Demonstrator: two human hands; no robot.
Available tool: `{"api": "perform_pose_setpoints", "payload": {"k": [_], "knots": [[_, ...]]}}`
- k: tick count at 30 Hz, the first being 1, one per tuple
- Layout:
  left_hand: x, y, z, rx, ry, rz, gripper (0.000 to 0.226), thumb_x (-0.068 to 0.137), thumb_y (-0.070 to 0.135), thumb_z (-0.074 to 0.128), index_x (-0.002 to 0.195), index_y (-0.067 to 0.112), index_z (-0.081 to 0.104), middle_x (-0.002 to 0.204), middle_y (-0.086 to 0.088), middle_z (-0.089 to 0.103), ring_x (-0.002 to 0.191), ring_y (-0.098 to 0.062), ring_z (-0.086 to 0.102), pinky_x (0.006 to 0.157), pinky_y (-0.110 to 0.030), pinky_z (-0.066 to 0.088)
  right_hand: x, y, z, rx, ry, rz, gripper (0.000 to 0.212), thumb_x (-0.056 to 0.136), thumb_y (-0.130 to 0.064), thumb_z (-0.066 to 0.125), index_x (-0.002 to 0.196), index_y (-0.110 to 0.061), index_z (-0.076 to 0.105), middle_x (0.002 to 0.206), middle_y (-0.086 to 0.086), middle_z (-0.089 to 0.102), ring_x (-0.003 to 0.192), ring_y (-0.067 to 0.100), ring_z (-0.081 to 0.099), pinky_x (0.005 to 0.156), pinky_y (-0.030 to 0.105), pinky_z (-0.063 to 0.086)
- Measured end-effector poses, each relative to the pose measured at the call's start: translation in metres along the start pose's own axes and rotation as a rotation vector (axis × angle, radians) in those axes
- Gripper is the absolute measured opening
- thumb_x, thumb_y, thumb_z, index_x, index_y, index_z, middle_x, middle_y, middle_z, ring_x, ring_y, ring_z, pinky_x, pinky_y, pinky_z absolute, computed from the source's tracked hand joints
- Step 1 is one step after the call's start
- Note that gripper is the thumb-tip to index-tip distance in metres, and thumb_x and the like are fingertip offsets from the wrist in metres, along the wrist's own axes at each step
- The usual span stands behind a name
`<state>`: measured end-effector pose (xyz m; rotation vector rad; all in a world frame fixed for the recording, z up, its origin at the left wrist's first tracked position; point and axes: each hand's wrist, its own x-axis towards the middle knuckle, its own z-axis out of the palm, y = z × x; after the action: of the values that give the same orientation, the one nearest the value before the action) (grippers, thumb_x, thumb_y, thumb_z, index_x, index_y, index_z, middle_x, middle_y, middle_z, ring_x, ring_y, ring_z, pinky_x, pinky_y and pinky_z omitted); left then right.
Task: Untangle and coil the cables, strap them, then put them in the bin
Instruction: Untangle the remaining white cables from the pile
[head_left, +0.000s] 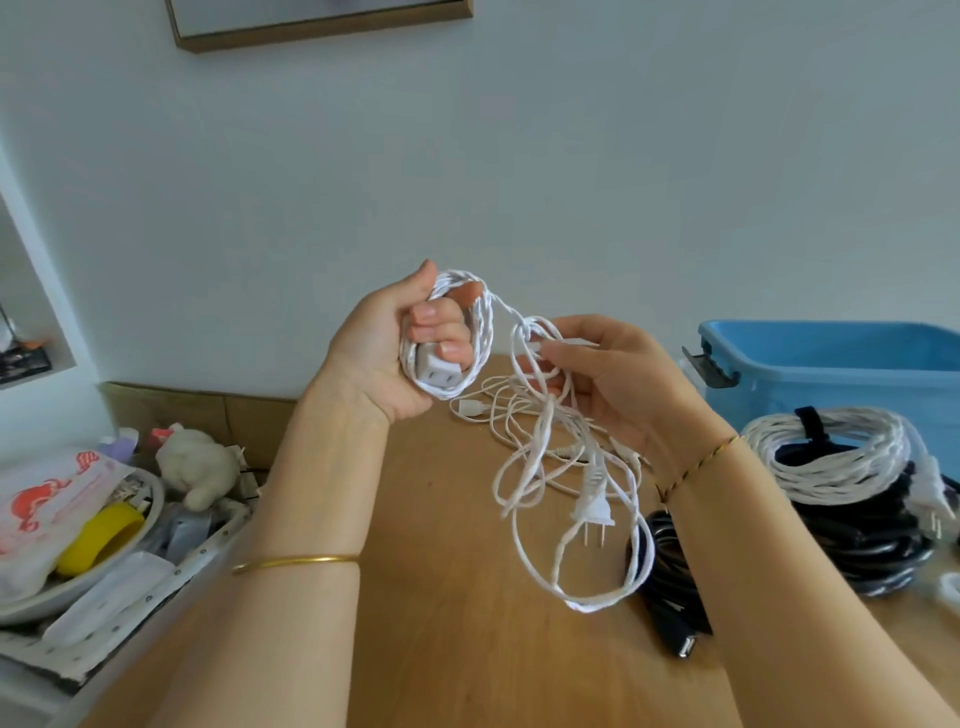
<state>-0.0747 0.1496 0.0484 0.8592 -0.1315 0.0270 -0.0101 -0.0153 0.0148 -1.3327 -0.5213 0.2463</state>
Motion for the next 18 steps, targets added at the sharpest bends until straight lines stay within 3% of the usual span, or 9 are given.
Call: {"api": "perform_pose_setpoints", "payload": {"k": [7,12,15,18], "knots": [[0.007,0.0,0.0,-0.051,0.11,0.099,0.043,0.1,0.033,0.039,0.074,0.003,0.056,0.038,0.009,0.031,0.032,-0.004,0.028,0.038,-0.012,0.029,0.007,0.005,0.004,0.469,0.011,0.118,0.015,0.092,-0.003,0.051,0.084,0.001,0.064,0.07,0.011,0.068,0.062,0.019,0.067,0.066,0.032,0.058],[-0.003,0.033,-0.031,-0.067,0.269,0.35,0.048,0.103,0.034,0.033,0.071,0.007,0.056,0.039,0.01,0.031,0.032,-0.004,0.029,0.039,-0.012,0.031,0.009,0.009,-0.026,0.817,0.263,0.164,0.014,0.094,-0.003,0.051,0.081,-0.003,0.054,0.062,0.007,0.057,0.04,0.007,0.052,0.054,0.02,0.055],[-0.005,0.037,-0.038,-0.054,0.31,0.401,0.047,0.103,0.036,0.03,0.076,0.008,0.055,0.039,0.01,0.033,0.034,-0.005,0.03,0.041,-0.014,0.032,0.014,0.018,-0.032,0.765,0.369,0.22,0.026,0.097,-0.004,0.044,0.072,-0.006,0.046,0.05,0.002,0.048,0.028,0.005,0.031,0.035,0.015,0.036],[-0.001,0.032,-0.033,-0.023,0.325,0.427,0.046,0.104,0.036,0.03,0.076,0.008,0.055,0.039,0.011,0.033,0.034,-0.006,0.03,0.042,-0.013,0.031,0.015,0.02,-0.036,0.452,0.546,0.262,0.028,0.094,0.001,0.045,0.067,-0.006,0.047,0.053,0.003,0.041,0.025,0.006,0.023,0.028,0.013,0.022]]}}
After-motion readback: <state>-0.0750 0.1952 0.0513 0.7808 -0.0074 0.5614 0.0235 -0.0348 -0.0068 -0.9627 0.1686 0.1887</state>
